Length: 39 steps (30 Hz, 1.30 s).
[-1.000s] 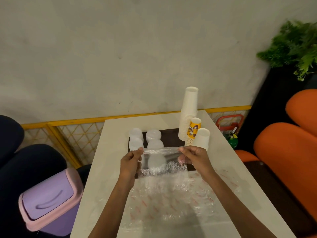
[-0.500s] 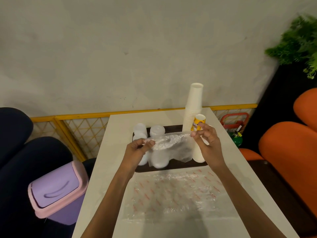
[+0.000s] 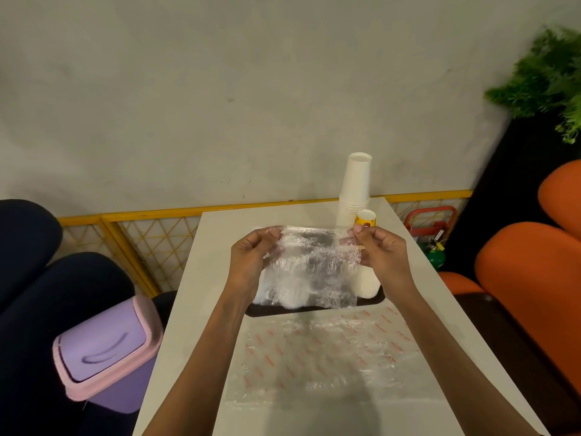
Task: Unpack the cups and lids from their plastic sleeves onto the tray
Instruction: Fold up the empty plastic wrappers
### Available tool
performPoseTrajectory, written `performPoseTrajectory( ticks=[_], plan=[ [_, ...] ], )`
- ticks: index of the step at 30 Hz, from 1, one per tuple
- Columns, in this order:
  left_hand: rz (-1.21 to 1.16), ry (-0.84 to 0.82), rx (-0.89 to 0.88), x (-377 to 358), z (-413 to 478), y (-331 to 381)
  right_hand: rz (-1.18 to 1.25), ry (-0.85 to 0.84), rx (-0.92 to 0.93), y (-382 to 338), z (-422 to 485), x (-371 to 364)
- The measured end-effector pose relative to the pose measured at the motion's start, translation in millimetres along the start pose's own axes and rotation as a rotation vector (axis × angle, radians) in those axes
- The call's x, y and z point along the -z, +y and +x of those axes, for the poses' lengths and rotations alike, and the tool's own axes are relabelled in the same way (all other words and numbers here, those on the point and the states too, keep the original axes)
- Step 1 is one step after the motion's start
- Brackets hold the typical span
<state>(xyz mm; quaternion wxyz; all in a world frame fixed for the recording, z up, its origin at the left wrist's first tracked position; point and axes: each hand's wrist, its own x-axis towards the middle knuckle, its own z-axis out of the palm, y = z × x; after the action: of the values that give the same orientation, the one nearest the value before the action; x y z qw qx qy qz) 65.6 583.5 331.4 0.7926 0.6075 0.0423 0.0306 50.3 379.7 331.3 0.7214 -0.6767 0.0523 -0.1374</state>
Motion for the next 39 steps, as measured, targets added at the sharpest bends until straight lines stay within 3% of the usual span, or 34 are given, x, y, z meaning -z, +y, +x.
performPoseTrajectory(
  ticks=[6,11,15,20,32,35,39],
  plan=[
    [0.043,0.09,-0.049,-3.8,3.1,-5.7,0.109,-0.133,-0.238,6.2,-4.4,2.7],
    [0.097,0.098,-0.036,-1.1,5.6,-10.7,-0.014,-0.354,-0.427,25.3,-12.5,8.4],
    [0.072,0.061,0.085,9.4,3.5,-16.8,-0.001,-0.323,-0.396,35.9,-11.8,13.4],
    [0.179,-0.143,0.311,25.9,-2.8,-31.2,0.004,-0.357,-0.372,38.0,-9.3,21.2],
    [0.251,-0.149,0.185,21.4,-5.4,-44.9,-0.078,-0.432,-0.346,44.0,-2.5,37.7],
    [0.261,-0.121,0.168,19.5,-8.0,-46.4,0.07,-0.373,-0.407,44.9,-0.8,40.6],
    [0.26,-0.051,0.149,20.8,-11.3,-54.3,0.348,-0.387,-0.688,54.3,-2.2,39.7]
  ],
)
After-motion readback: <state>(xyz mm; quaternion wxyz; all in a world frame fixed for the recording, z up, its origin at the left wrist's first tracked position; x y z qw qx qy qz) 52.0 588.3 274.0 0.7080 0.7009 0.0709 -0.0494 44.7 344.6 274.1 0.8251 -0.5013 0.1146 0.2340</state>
